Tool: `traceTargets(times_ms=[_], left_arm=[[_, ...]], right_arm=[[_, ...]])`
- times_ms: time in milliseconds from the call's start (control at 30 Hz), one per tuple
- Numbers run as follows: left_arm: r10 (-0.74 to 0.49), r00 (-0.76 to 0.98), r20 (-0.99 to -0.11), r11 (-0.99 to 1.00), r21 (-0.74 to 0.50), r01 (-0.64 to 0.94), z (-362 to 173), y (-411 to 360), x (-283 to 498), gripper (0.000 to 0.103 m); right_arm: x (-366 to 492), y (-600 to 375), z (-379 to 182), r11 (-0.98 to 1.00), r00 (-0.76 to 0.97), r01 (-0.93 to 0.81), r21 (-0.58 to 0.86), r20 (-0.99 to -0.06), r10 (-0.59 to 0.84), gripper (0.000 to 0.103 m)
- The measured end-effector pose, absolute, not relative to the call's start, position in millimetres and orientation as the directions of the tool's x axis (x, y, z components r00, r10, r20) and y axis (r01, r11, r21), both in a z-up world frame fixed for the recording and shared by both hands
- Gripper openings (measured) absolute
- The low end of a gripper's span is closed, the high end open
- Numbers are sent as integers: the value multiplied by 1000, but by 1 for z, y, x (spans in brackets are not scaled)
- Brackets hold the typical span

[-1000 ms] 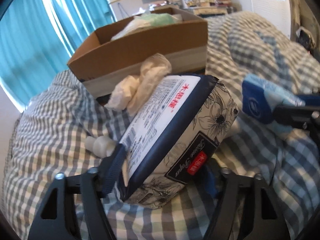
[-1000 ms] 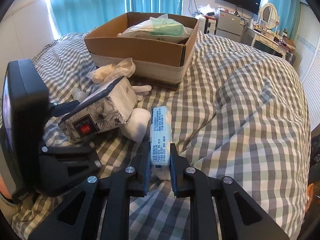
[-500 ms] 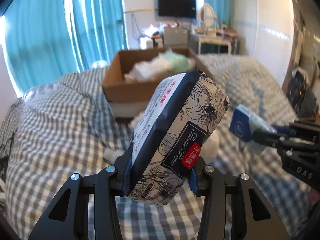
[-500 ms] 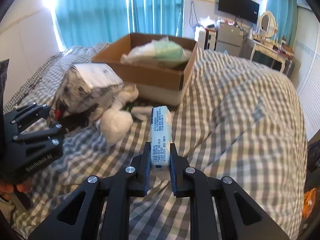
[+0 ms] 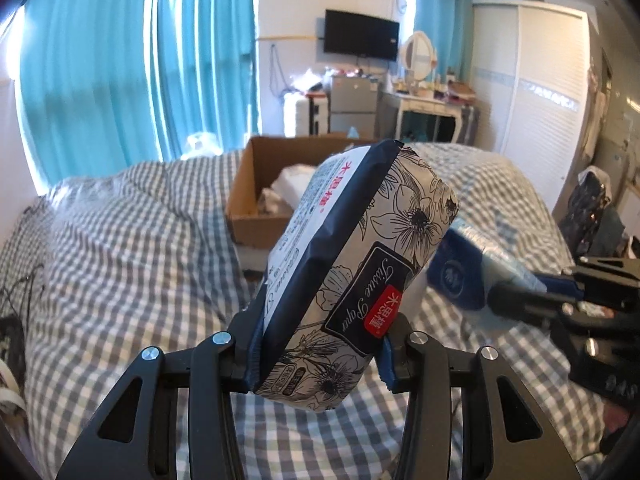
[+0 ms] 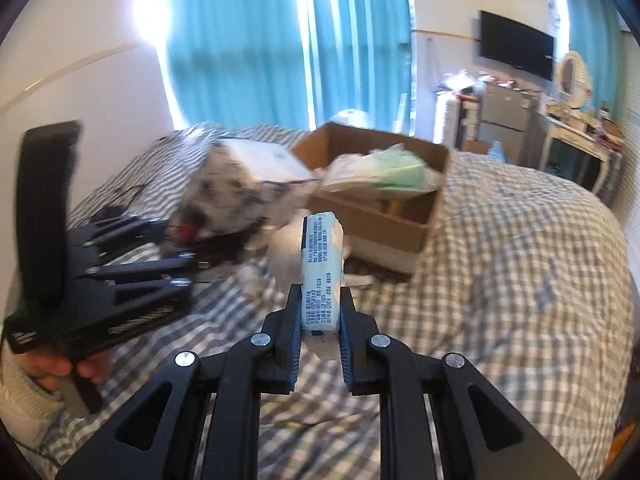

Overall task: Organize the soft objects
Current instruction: 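Grasp the floral tissue pack with the left gripper while the right grasps the blue packet, then lower the tissue pack and blue packet into the box and open both grippers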

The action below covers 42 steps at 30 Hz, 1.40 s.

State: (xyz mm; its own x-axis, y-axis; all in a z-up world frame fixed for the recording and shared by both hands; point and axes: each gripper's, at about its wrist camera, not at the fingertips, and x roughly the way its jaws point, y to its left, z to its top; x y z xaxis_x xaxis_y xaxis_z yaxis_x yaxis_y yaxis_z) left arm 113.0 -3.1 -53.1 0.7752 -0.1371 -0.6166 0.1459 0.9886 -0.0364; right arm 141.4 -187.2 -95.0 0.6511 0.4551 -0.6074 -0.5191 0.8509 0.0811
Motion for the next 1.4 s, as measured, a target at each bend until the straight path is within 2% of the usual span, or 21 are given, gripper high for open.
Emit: traceTargets(times_ms=[100,200,333,567,967,1167,1400], left_arm=[[-149,756,-637,988,-59,144,-63,-1,115,44],[-219,745,-630,976,-130,177,-63,1,112,44],[-204,753,-626,979,-113,171,-60,2,111,44],[-185,761,-622,983,-119,142,-53,14,117,44],[-161,825,-542,986,-56,156,6,12,170,44],[-151,817,-557,988,-54,146,4,13,225,44],[-131,787,-603,991,-50,127,-20,18,281,44]], right_arm=[[149,-179,-113,832,600,-539,129,-635,487,15],[164,-175,-137,845,560,-513,151,-686,464,15],[176,-186,-158,875,545,-455,165,-726,420,15],[176,-212,-123,892,621,-427,146,-670,407,15],[238,-193,-39,902,724,-428,59,-576,381,15],[293,-176,-36,919,733,-391,56,-585,347,15],[355,-162,-75,948,706,-310,67,-652,277,15]])
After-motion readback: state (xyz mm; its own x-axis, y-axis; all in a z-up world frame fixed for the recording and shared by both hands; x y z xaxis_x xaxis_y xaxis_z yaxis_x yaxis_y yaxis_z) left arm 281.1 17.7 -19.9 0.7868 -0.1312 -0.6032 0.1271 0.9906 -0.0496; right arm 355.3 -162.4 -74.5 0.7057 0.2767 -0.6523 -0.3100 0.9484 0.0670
